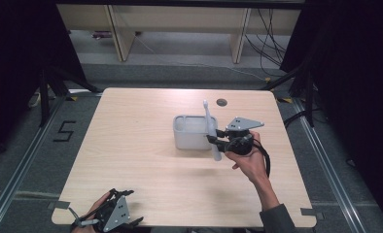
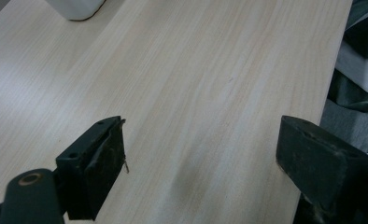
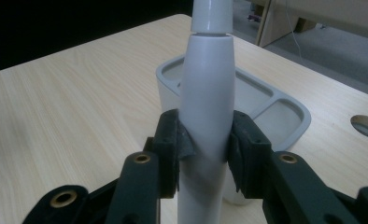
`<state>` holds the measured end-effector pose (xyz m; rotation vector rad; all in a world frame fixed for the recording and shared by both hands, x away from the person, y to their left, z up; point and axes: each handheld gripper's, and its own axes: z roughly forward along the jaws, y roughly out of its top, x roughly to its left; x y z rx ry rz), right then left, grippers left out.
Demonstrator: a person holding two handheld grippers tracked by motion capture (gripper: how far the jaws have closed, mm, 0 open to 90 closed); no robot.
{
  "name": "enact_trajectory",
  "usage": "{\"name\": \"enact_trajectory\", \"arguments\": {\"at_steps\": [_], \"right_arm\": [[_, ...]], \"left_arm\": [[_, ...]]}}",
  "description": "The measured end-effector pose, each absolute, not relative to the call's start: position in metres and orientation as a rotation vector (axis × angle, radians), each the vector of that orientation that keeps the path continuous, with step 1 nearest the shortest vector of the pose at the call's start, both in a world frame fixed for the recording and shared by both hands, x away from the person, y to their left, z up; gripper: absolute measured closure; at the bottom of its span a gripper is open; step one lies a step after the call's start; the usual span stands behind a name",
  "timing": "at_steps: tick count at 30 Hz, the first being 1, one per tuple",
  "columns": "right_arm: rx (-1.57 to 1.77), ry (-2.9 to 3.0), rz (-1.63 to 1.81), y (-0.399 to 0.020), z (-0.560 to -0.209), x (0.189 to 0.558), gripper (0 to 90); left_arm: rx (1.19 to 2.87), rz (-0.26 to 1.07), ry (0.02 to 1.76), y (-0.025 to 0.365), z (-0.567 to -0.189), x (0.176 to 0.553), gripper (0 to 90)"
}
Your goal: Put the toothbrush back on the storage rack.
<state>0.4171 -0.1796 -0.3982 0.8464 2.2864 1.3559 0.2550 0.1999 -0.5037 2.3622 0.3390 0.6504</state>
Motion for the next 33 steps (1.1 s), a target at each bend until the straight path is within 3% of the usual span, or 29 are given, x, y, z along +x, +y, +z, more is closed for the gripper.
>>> {"name": "enact_trajectory", "arguments": {"at_steps": [33], "right_arm": [[0.854, 2.165, 1.607, -0.144, -0.355, 0.447, 67.1]], "left_arm": [[2.357, 0.641, 0.346, 0.2, -0.504, 0.255, 15.1]]}}
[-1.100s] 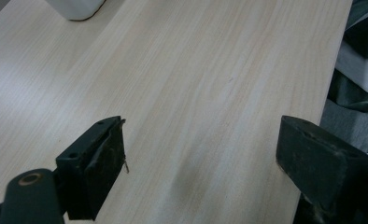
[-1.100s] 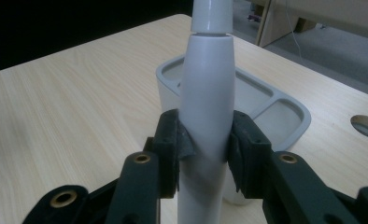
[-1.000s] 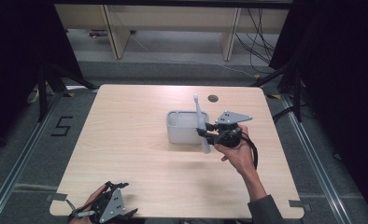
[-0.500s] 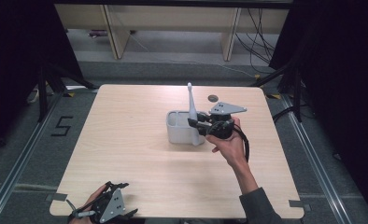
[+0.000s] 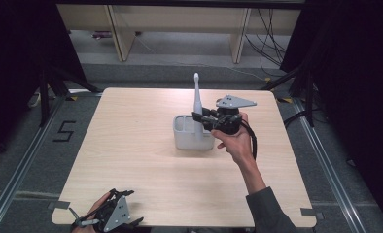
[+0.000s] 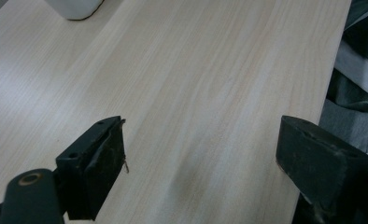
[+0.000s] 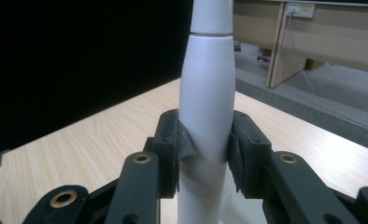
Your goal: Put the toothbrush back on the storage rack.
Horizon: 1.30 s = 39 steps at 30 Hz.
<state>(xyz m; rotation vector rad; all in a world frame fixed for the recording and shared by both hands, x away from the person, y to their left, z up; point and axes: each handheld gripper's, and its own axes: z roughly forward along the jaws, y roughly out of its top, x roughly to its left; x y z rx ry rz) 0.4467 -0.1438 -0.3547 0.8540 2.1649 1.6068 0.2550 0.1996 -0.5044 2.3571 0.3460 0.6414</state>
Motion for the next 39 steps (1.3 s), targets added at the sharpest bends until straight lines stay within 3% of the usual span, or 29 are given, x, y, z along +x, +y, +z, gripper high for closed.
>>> {"name": "enact_trajectory", "arguments": {"at_steps": [13, 39], "right_arm": [[0.846, 2.13, 1.608, -0.135, -0.341, 0.464, 67.1], [0.913, 2.117, 1.501, -0.122, -0.39, 0.505, 67.1]], "left_arm": [[2.36, 0.64, 0.343, 0.2, -0.504, 0.255, 15.1], [2.357, 0.632, 0.337, 0.199, -0.505, 0.255, 15.1]]}}
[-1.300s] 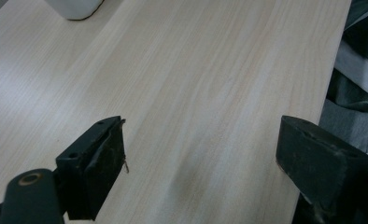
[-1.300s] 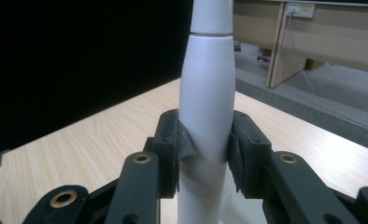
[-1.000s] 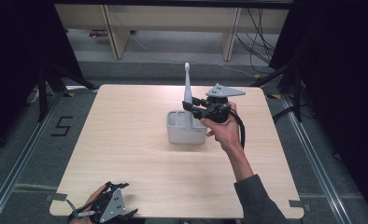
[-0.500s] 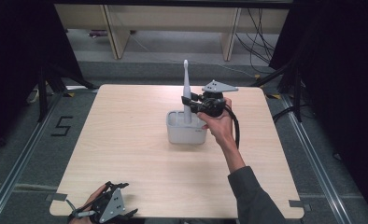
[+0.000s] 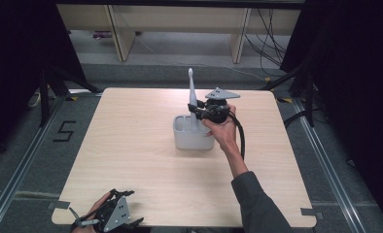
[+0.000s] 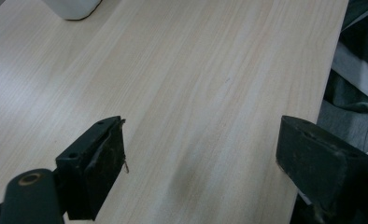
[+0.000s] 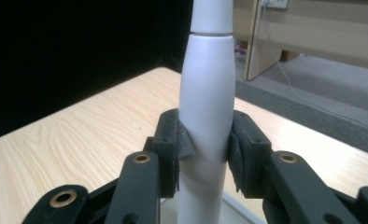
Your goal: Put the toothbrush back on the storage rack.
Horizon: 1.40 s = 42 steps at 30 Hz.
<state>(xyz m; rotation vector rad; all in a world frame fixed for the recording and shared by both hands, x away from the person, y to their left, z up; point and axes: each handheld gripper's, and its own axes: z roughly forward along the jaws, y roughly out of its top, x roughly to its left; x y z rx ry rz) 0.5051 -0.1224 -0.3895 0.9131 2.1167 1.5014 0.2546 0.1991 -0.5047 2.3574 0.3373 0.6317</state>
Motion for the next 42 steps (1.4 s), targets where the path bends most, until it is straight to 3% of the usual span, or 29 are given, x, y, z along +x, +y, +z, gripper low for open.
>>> {"name": "enact_trajectory", "arguments": {"at_steps": [15, 42], "right_arm": [[0.912, 2.185, 1.386, -0.117, -0.412, 0.505, 67.0], [0.972, 2.365, 1.157, -0.114, -0.422, 0.507, 66.9]], "left_arm": [[2.367, 0.639, 0.331, 0.199, -0.505, 0.255, 15.1], [2.371, 0.639, 0.327, 0.199, -0.505, 0.255, 15.1]]}}
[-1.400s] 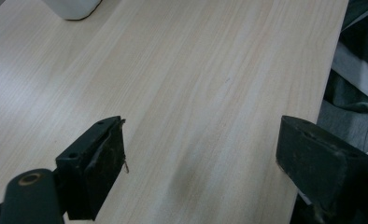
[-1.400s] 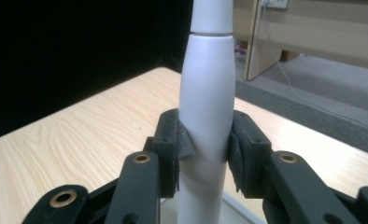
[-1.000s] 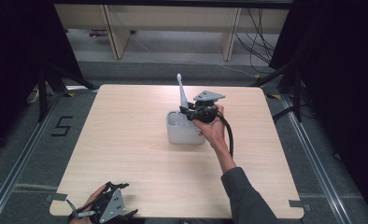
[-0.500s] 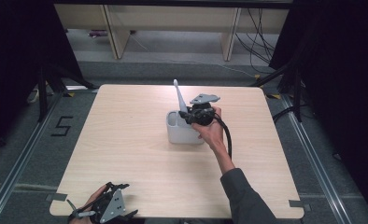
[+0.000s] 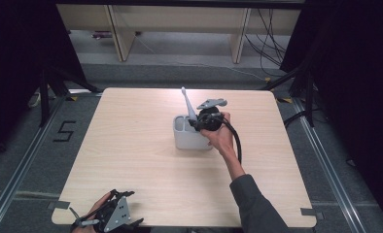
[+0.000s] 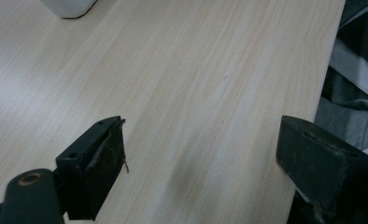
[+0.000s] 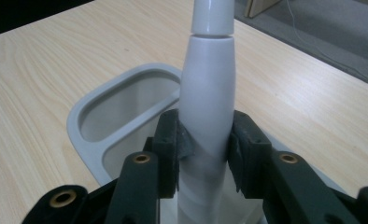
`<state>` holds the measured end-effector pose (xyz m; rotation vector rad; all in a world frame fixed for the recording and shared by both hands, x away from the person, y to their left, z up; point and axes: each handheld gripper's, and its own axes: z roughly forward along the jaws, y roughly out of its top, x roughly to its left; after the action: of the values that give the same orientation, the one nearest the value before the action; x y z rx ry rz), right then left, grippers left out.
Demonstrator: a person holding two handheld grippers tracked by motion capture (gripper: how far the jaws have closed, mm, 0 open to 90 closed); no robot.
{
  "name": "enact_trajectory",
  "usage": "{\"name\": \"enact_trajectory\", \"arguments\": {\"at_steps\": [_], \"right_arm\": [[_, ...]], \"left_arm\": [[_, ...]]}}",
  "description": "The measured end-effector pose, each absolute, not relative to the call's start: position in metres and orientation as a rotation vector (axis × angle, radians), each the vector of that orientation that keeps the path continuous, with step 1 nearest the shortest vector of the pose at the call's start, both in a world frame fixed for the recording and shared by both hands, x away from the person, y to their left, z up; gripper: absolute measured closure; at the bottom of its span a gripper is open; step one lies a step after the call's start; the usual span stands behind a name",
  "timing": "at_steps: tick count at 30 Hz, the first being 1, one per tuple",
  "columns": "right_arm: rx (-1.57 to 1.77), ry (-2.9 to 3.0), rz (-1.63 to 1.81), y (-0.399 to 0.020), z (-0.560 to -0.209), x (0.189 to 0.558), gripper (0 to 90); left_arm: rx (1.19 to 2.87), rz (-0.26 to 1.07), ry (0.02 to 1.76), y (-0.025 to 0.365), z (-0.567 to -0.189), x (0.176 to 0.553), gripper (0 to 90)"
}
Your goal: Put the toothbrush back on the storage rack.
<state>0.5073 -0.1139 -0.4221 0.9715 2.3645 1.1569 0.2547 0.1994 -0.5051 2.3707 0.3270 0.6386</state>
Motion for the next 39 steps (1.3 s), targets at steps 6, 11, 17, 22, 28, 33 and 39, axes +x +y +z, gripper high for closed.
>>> {"name": "enact_trajectory", "arguments": {"at_steps": [6, 11, 17, 22, 28, 33, 39], "right_arm": [[0.989, 2.382, 1.128, -0.114, -0.423, 0.507, 66.9], [1.014, 2.399, 1.097, -0.112, -0.425, 0.506, 66.8], [1.026, 2.415, 1.078, -0.112, -0.428, 0.507, 66.6], [1.011, 2.388, 1.121, -0.11, -0.428, 0.508, 64.0], [1.016, 2.383, 1.161, -0.113, -0.417, 0.504, 60.8], [0.996, 2.377, 1.177, -0.117, -0.414, 0.504, 58.0], [1.007, 2.353, 1.209, -0.122, -0.406, 0.499, 54.6]], "left_arm": [[2.371, 0.639, 0.328, 0.199, -0.505, 0.255, 15.1], [2.37, 0.641, 0.327, 0.199, -0.505, 0.255, 15.1], [2.37, 0.641, 0.326, 0.199, -0.505, 0.255, 15.1], [2.374, 0.641, 0.329, 0.2, -0.504, 0.255, 15.1], [2.366, 0.641, 0.329, 0.199, -0.505, 0.255, 15.1], [2.37, 0.639, 0.329, 0.199, -0.505, 0.255, 15.1], [2.369, 0.639, 0.329, 0.199, -0.505, 0.255, 15.1]]}}
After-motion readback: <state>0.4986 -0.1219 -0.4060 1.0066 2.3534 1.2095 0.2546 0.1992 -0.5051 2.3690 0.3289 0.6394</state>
